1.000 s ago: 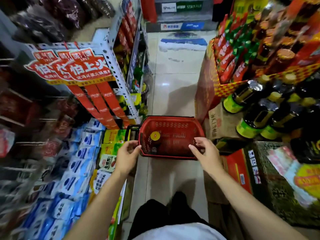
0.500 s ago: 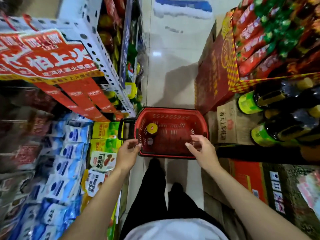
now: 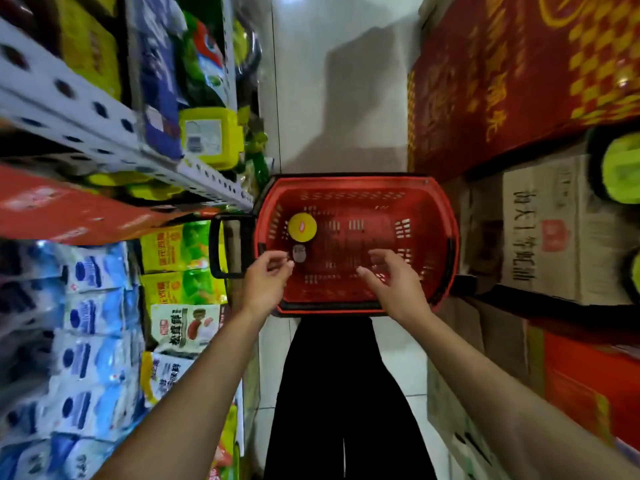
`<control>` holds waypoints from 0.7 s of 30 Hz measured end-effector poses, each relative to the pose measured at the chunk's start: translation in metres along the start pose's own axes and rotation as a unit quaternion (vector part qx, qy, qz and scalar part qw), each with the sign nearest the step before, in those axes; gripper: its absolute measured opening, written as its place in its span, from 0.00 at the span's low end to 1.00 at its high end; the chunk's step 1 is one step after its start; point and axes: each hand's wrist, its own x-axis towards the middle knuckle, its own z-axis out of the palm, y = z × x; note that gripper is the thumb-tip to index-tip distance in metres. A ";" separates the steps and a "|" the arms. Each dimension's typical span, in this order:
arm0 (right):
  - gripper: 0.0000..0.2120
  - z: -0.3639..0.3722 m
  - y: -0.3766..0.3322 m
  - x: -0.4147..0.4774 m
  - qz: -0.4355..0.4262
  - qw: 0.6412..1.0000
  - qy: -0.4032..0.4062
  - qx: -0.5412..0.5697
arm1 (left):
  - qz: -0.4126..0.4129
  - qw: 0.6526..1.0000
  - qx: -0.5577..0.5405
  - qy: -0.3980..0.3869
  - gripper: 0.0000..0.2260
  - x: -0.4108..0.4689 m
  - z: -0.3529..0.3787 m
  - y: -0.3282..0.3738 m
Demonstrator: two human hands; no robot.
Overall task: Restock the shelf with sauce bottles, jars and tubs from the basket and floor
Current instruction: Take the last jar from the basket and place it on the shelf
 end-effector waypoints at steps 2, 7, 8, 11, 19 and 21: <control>0.19 0.021 0.018 0.030 0.008 1.000 -0.008 0.001 | -0.018 1.000 -0.006 -0.002 0.05 0.036 0.016 -0.018; 0.19 0.076 0.070 0.107 0.015 0.999 -0.008 0.034 | -0.039 0.999 -0.006 0.018 0.15 0.122 0.063 -0.057; 0.19 0.079 0.072 0.112 0.006 0.999 -0.009 0.035 | -0.037 0.999 -0.011 0.026 0.16 0.127 0.065 -0.057; 0.21 0.108 0.099 0.152 0.008 0.999 -0.029 0.026 | -0.041 0.997 0.012 0.069 0.18 0.169 0.082 -0.079; 0.21 0.175 0.141 0.236 -0.013 0.998 -0.062 0.028 | -0.082 0.987 -0.026 0.136 0.25 0.265 0.109 -0.129; 0.21 0.193 0.147 0.254 -0.024 0.995 -0.080 0.051 | -0.086 0.985 -0.040 0.147 0.23 0.283 0.114 -0.135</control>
